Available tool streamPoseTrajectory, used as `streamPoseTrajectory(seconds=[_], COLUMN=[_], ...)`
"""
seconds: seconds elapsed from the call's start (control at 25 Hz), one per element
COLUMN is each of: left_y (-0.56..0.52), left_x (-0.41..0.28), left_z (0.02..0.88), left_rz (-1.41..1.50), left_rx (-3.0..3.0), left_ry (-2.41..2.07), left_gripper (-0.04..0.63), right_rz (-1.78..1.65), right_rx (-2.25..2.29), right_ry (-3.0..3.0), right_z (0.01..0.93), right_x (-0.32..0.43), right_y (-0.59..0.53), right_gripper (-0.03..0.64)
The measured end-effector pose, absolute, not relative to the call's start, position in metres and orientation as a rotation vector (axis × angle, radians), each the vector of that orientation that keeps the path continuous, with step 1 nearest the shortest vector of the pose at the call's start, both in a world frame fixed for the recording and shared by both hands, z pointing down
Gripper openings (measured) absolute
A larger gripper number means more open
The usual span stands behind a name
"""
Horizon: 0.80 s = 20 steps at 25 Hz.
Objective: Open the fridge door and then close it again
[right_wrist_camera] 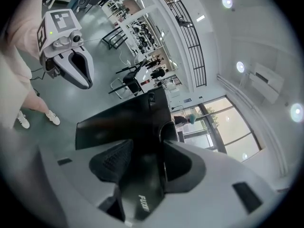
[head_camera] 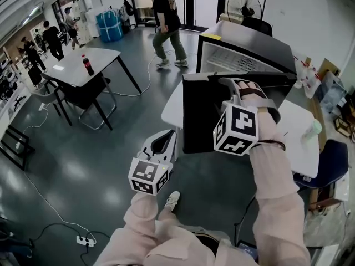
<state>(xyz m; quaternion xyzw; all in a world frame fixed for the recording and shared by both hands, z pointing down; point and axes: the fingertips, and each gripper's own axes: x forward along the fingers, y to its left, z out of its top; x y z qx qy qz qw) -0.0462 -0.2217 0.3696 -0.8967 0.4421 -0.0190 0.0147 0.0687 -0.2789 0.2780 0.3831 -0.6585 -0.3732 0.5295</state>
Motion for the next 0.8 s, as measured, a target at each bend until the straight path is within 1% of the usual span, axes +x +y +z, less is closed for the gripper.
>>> streamPoseTrajectory(seconds=[0.36, 0.8], left_y=[-0.155, -0.102], left_x=[-0.036, -0.011], left_z=[0.384, 0.391], left_rz=[-0.082, -0.106], left_rx=[-2.797, -2.84], left_ry=[1.358, 1.274], left_gripper=[0.012, 0.012], right_rz=[-0.945, -0.991], right_rx=[0.86, 0.83], right_ry=[-1.605, -1.591], right_z=[0.285, 0.29], right_x=[0.085, 0.111], right_y=[-0.21, -0.146], right_gripper=[0.222, 0.235])
